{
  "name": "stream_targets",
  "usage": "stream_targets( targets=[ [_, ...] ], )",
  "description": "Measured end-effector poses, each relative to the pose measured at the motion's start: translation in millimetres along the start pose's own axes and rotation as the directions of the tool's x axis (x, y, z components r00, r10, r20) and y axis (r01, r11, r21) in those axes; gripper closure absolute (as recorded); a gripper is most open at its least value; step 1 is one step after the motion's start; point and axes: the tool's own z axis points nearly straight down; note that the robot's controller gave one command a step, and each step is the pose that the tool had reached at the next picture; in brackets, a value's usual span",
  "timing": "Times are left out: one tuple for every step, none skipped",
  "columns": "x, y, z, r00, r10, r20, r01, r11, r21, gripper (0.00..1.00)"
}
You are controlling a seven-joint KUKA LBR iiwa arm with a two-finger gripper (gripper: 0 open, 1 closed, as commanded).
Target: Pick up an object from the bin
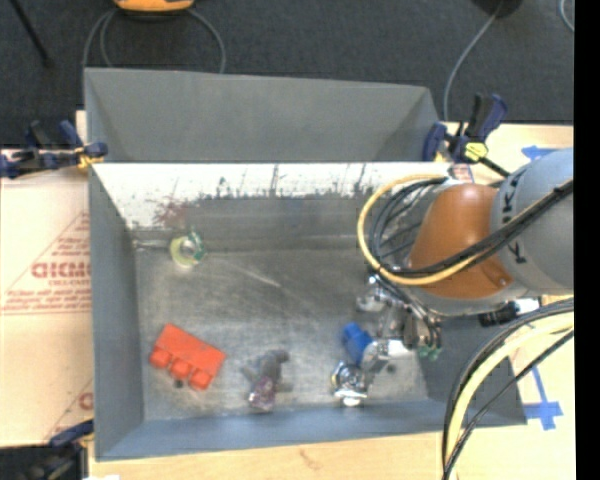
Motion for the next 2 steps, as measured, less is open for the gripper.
stream_targets(
  targets=[
    [-4.3, -0.3, -3.1, 1.000, -0.002, 0.017, 0.002, 1.000, 0.001, 1.00],
    [-0.1, 7.7, -158.5, 1.000, 0.031, 0.001, -0.031, 1.000, -0.001, 1.00]
  ],
)
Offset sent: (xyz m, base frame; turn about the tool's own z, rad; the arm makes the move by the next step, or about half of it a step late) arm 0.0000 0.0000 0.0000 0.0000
